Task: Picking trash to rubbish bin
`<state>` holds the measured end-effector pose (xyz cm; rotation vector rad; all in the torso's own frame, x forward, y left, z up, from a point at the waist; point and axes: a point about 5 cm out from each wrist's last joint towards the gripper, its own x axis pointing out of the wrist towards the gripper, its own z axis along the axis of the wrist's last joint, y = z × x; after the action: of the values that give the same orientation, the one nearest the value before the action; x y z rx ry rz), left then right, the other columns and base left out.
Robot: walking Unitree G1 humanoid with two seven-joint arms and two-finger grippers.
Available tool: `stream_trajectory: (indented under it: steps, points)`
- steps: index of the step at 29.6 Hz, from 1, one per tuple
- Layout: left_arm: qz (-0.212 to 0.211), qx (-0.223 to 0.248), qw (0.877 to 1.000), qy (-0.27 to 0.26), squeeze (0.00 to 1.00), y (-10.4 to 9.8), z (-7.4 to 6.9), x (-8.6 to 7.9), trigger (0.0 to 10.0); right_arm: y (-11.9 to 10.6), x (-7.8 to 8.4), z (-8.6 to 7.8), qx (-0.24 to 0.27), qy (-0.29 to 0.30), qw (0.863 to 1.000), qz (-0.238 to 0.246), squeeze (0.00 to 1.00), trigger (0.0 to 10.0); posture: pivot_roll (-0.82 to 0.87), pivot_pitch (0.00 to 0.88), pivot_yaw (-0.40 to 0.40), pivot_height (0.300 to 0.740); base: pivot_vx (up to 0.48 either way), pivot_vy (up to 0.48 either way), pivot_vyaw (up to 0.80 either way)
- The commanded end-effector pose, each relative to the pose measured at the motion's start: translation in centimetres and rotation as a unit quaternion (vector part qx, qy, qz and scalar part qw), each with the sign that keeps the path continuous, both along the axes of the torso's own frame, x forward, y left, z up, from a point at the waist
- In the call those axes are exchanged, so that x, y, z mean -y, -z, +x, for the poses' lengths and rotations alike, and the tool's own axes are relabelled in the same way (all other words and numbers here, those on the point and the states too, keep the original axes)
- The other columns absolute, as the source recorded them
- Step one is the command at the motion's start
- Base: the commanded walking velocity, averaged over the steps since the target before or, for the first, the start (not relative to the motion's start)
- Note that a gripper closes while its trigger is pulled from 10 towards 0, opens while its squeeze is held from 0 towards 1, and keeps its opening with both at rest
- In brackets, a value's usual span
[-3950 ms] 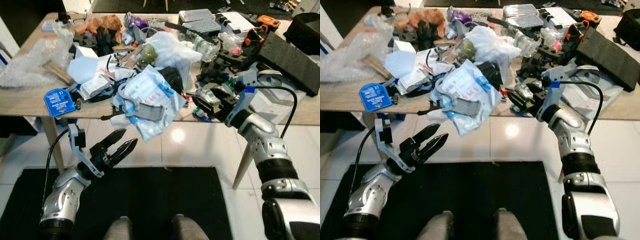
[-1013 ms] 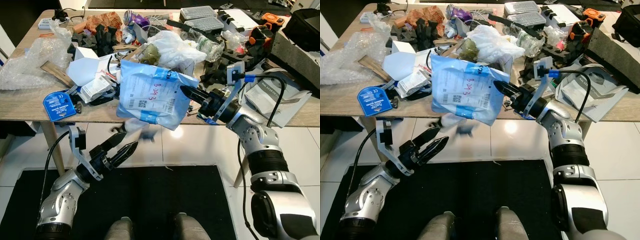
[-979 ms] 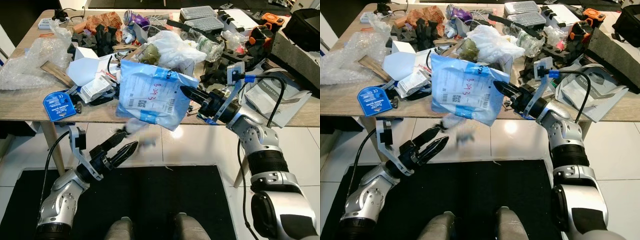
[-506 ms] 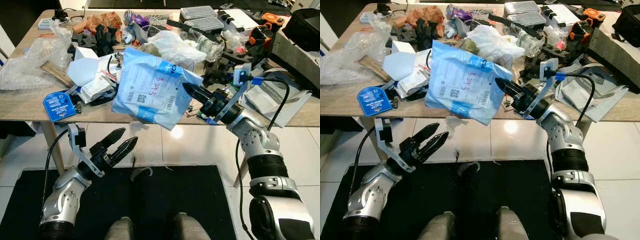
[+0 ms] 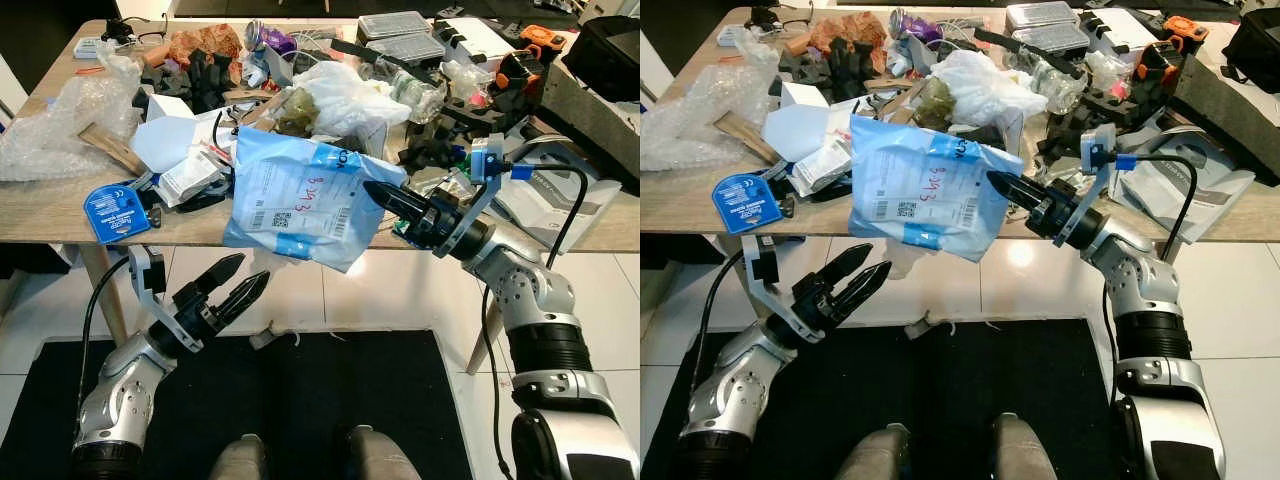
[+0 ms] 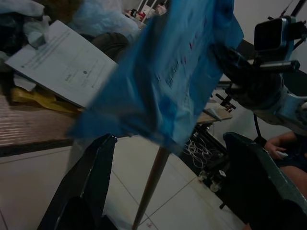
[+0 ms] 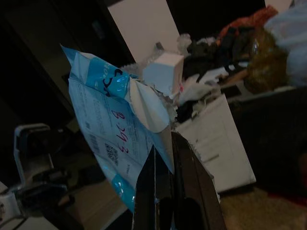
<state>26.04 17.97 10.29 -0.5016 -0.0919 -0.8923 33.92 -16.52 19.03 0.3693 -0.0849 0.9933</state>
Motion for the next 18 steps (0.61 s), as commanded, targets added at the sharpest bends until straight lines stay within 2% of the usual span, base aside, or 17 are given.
stream_trajectory:
  steps: [1,2,3,4,13,18]
  points:
    - [0.009,-0.006,1.000,-0.001,0.00,0.3,-0.3,-0.5,10.0,0.8,0.0,-0.3,-0.015,0.001,1.000,-0.019,0.00,0.0,-0.01,0.140,-0.004,0.740,0.000,0.000,0.00]
    - [0.013,-0.008,1.000,-0.003,0.00,0.4,-0.3,-0.6,10.0,1.4,0.2,-0.2,-0.025,0.016,0.999,-0.032,0.00,0.6,-0.01,0.143,-0.007,0.740,0.000,0.000,0.00]
    - [0.013,-0.008,1.000,-0.003,0.00,0.4,-0.3,-0.6,10.0,1.4,0.2,-0.2,-0.025,0.016,0.999,-0.032,0.00,0.6,-0.01,0.143,-0.007,0.740,0.000,0.000,0.00]
    - [0.015,-0.011,1.000,-0.004,0.00,0.5,-0.4,-0.7,10.0,1.8,0.3,-0.1,-0.033,0.029,0.998,-0.040,0.00,10.0,-0.01,0.143,-0.007,0.740,0.000,0.000,0.00]
    - [0.026,-0.021,0.999,-0.008,0.00,1.0,-0.6,-0.9,10.0,2.3,0.0,-0.1,-0.041,0.033,0.998,-0.046,0.00,10.0,0.00,0.145,-0.009,0.740,0.000,0.000,0.00]
    - [0.030,-0.023,0.999,-0.009,0.00,1.2,-0.7,-1.0,10.0,2.6,-0.1,-0.2,-0.044,0.032,0.997,-0.053,0.00,10.0,0.00,0.145,-0.008,0.740,-0.265,0.000,0.00]
